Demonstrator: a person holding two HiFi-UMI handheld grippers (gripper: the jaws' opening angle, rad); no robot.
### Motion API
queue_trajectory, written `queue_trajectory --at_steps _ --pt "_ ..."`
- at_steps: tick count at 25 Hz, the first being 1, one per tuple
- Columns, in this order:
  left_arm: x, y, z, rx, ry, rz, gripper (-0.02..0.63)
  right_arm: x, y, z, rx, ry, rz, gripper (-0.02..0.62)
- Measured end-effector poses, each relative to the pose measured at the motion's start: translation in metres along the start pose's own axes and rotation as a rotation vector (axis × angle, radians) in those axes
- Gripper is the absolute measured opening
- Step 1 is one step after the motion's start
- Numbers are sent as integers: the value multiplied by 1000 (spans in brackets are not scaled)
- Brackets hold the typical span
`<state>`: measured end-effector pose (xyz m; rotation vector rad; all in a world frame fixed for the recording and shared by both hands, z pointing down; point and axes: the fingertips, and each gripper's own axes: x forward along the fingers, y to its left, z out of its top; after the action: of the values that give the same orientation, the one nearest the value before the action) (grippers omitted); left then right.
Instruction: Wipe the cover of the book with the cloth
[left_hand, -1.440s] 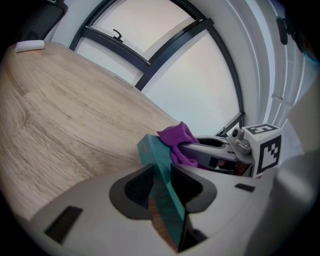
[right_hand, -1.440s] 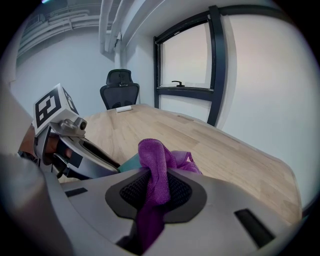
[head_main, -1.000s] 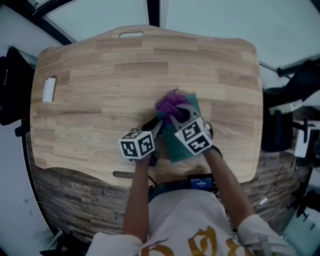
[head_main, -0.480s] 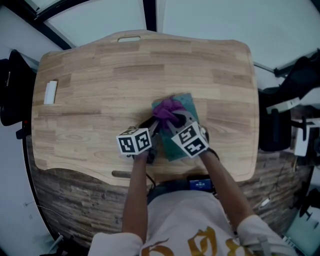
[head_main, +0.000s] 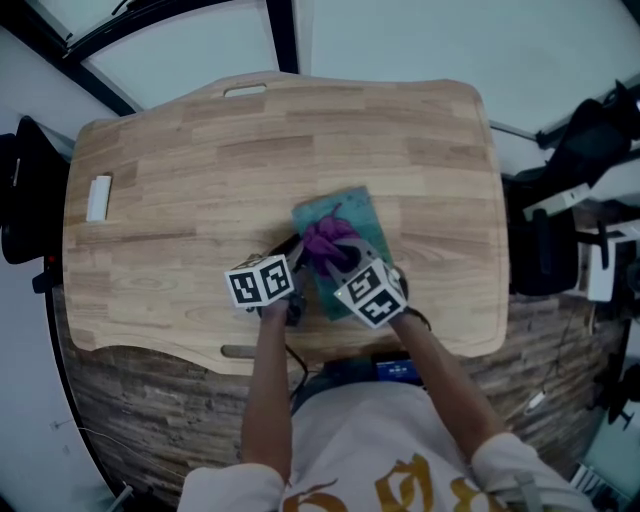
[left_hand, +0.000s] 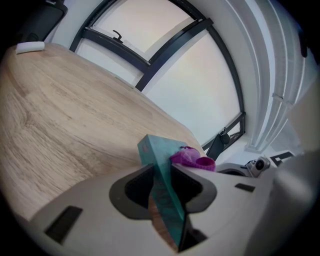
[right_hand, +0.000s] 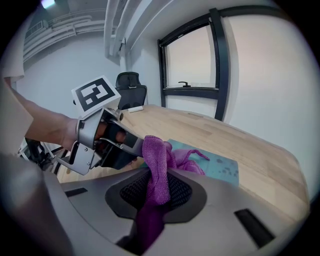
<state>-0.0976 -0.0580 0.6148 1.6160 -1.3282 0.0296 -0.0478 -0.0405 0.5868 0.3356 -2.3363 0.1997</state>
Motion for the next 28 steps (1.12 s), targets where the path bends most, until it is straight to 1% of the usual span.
queue_trajectory --at_steps 10,16,28 --pt "-2 -2 5 5 -3 -13 110 -12 20 -14 14 -6 25 60" --pt "-1 -1 4 -11 1 -16 110 -19 32 -30 28 -6 34 60" --pt "0 0 6 -11 1 -23 110 -35 41 -47 47 1 30 60"
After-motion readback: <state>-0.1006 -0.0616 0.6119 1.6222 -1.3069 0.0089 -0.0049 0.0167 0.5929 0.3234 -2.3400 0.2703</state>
